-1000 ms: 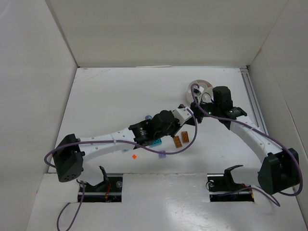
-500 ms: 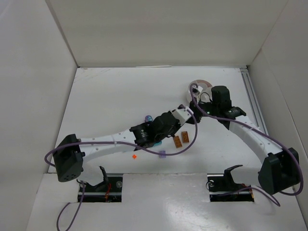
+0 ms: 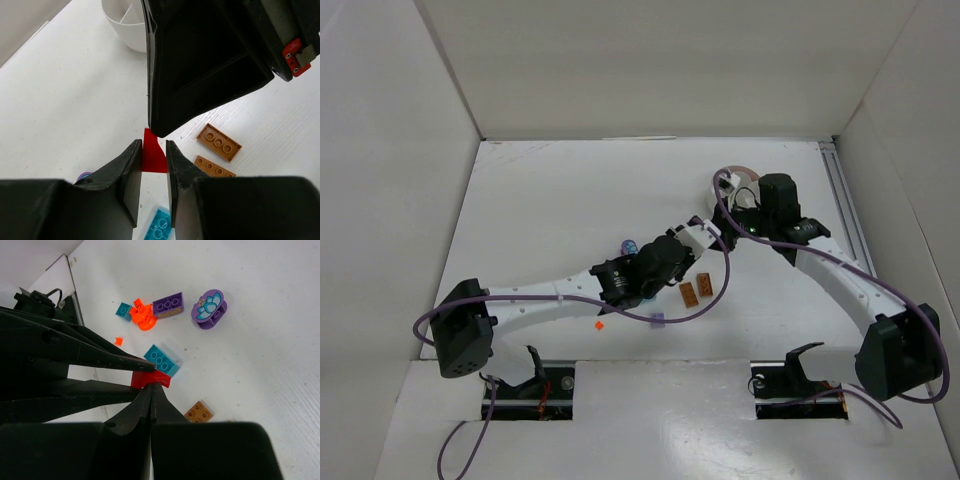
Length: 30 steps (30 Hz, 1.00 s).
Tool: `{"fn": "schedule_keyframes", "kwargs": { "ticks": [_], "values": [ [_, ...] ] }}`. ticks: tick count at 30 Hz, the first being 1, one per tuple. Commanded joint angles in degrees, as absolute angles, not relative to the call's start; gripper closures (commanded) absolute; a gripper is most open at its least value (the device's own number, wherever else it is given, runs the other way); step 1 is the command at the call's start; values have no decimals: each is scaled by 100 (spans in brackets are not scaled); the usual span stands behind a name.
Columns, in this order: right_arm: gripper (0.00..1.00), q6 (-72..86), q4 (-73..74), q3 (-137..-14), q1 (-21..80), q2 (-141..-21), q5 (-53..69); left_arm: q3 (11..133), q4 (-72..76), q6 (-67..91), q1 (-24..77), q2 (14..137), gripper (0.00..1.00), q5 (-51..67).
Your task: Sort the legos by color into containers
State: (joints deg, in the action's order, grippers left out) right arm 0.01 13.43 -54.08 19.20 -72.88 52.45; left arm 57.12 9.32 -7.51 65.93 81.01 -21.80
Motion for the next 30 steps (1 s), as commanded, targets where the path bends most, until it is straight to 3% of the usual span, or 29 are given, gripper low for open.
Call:
{"fn": "schedule_keyframes", "kwargs": {
  "ticks": [1, 18, 23, 26, 27, 30],
  "values": [
    [100, -105, 1310, -5677, 2039, -7330, 5362, 5810, 1802, -800, 6636, 7866, 100, -2215],
    [100, -650, 1450, -5836, 1090, -6909, 5238, 5432, 1564, -317, 6636, 7444, 100, -1811],
    [100, -1703, 2117, -5985, 1090, -6645, 4941, 6455, 530, 1496, 5681, 7637, 100, -609],
    [88, -2495, 2557, -5863, 1291, -6136, 3979, 6986, -164, 2756, 5231, 7971, 100, -160],
    [79, -2548, 2427, -5749, 1388, -5961, 3755, 7283, -367, 3560, 4986, 8059, 100, -158],
    [64, -2321, 1848, -5169, 1511, -5336, 3463, 7540, -835, 4497, 4913, 8191, 100, -711]
  ]
}}
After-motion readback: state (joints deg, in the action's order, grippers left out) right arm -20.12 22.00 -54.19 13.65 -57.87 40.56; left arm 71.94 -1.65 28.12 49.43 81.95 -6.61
